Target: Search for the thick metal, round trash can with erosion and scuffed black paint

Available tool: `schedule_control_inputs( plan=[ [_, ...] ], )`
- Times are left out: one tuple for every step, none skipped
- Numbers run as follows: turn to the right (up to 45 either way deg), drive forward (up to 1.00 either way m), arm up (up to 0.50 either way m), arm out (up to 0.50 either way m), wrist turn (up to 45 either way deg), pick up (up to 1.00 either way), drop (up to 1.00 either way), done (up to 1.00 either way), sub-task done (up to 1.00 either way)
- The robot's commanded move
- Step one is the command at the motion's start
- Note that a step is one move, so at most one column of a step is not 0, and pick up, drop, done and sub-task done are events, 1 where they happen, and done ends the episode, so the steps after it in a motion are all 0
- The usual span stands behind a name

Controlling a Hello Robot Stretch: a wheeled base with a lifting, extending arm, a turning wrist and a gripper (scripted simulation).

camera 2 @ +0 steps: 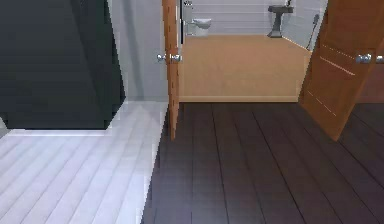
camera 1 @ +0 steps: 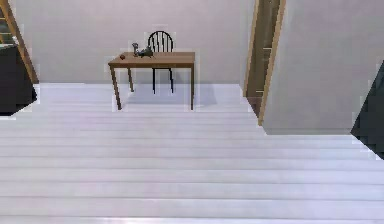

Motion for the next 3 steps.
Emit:
schedule_control_inputs(
  plan=[
    [9.0,0.0,0.0,0.0,0.0,0.0,0.0,0.0,0.0],
    [0.0,1.0,0.0,0.0,0.0,0.0,0.0,0.0,0.0],
    [3.0,0.0,0.0,0.0,0.0,0.0,0.0,0.0,0.0]
  ],
)
